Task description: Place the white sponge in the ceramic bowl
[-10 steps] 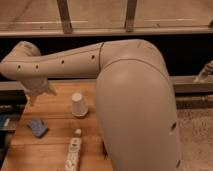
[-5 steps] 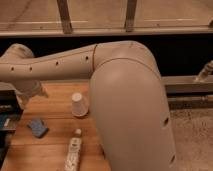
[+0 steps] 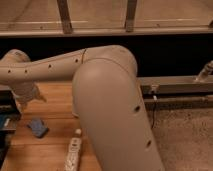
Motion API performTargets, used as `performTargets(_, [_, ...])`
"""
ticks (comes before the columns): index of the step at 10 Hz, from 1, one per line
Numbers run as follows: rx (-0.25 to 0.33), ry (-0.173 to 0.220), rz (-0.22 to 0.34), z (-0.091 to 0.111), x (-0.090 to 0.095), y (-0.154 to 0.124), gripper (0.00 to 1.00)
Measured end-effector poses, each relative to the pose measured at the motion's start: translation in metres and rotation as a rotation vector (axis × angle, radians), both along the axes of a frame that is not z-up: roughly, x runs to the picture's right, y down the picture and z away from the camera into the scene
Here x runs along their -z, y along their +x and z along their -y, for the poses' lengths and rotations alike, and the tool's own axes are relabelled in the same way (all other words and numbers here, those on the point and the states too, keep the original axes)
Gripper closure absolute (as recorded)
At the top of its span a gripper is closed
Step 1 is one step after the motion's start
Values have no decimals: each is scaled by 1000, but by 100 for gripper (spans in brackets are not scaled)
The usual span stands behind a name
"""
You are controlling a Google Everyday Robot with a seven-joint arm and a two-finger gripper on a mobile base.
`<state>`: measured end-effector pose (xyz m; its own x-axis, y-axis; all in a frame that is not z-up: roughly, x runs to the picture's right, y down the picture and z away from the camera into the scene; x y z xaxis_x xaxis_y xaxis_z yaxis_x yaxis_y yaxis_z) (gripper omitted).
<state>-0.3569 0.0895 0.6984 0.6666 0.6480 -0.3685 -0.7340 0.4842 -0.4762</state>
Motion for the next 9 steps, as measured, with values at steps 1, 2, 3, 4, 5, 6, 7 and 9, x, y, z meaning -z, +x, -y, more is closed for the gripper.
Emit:
performTargets(1, [26, -18, -9, -12, -13, -10, 35])
performTargets(2, [65, -42, -19, -26, -27, -21, 35])
performTargets(3, [87, -66, -1, -36, -32, -32, 35])
performTargets(4, [98, -86, 15, -43, -35, -37, 35])
performTargets(5, [103, -95, 22, -46, -37, -38, 35])
performTargets(6, [103, -95, 23, -46, -36, -39, 35])
performTargets(7, [103, -95, 24, -46, -36, -39, 35])
performTargets(9, [99, -100, 23, -46, -37, -39, 35])
